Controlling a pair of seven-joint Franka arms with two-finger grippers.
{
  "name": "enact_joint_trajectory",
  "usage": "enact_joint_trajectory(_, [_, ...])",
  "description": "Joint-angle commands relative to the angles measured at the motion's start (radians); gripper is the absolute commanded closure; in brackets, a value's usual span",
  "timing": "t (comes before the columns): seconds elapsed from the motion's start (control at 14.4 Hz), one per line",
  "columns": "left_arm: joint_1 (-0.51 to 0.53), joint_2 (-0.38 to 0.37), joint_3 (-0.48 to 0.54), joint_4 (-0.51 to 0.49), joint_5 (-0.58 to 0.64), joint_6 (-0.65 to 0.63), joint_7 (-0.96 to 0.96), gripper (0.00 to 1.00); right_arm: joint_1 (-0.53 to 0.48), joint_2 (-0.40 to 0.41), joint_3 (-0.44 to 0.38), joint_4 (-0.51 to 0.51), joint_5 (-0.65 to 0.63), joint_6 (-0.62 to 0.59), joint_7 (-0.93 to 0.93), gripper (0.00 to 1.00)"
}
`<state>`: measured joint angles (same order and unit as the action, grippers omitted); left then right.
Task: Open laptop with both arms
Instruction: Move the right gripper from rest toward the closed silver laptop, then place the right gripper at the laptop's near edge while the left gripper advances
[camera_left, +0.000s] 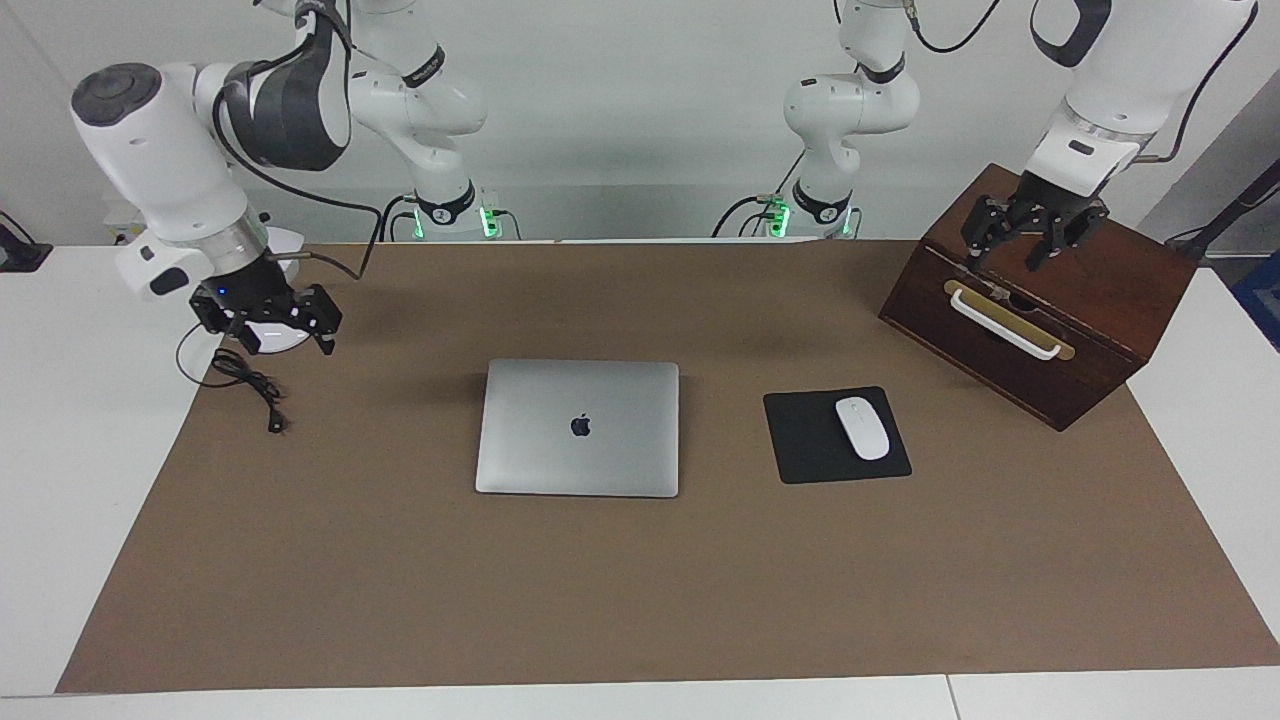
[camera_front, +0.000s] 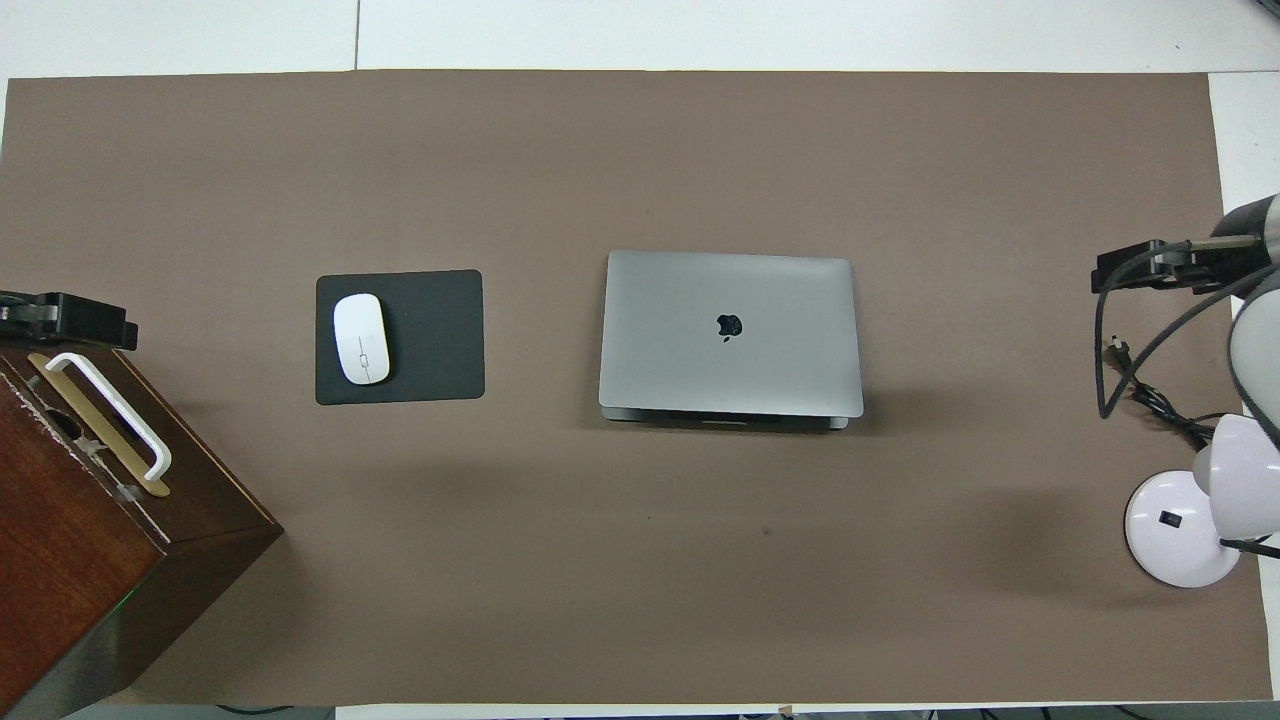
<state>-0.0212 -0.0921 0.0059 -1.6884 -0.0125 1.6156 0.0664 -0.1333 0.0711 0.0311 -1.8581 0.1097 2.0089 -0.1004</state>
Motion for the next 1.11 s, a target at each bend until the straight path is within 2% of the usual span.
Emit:
enact_joint_trajectory(0.0, [-0.002, -0.021, 0.005, -0.027, 0.019, 0.035, -0.014, 1.00, -0.017, -0.016, 0.007, -0.111, 0.146, 0.091, -0.035, 0.00])
enact_joint_trajectory(0.21, [0.000, -0.018, 0.005, -0.027, 0.019, 0.046, -0.005, 1.00, 0.006, -0.043, 0.007, -0.205, 0.302, 0.125, 0.011, 0.00])
enact_joint_trajectory(0.49, [0.000, -0.017, 0.005, -0.039, 0.014, 0.115, 0.000, 1.00, 0.069, -0.140, 0.009, -0.418, 0.528, 0.298, 0.074, 0.00])
enact_joint_trajectory(0.83, [-0.016, -0.023, 0.003, -0.091, 0.006, 0.253, 0.006, 1.00, 0.104, -0.183, 0.019, -0.492, 0.682, 0.350, 0.172, 0.00])
enact_joint_trajectory(1.04, [-0.017, -0.053, 0.002, -0.169, -0.030, 0.343, 0.007, 1.00, 0.245, -0.215, 0.020, -0.564, 0.795, 0.532, 0.333, 0.00])
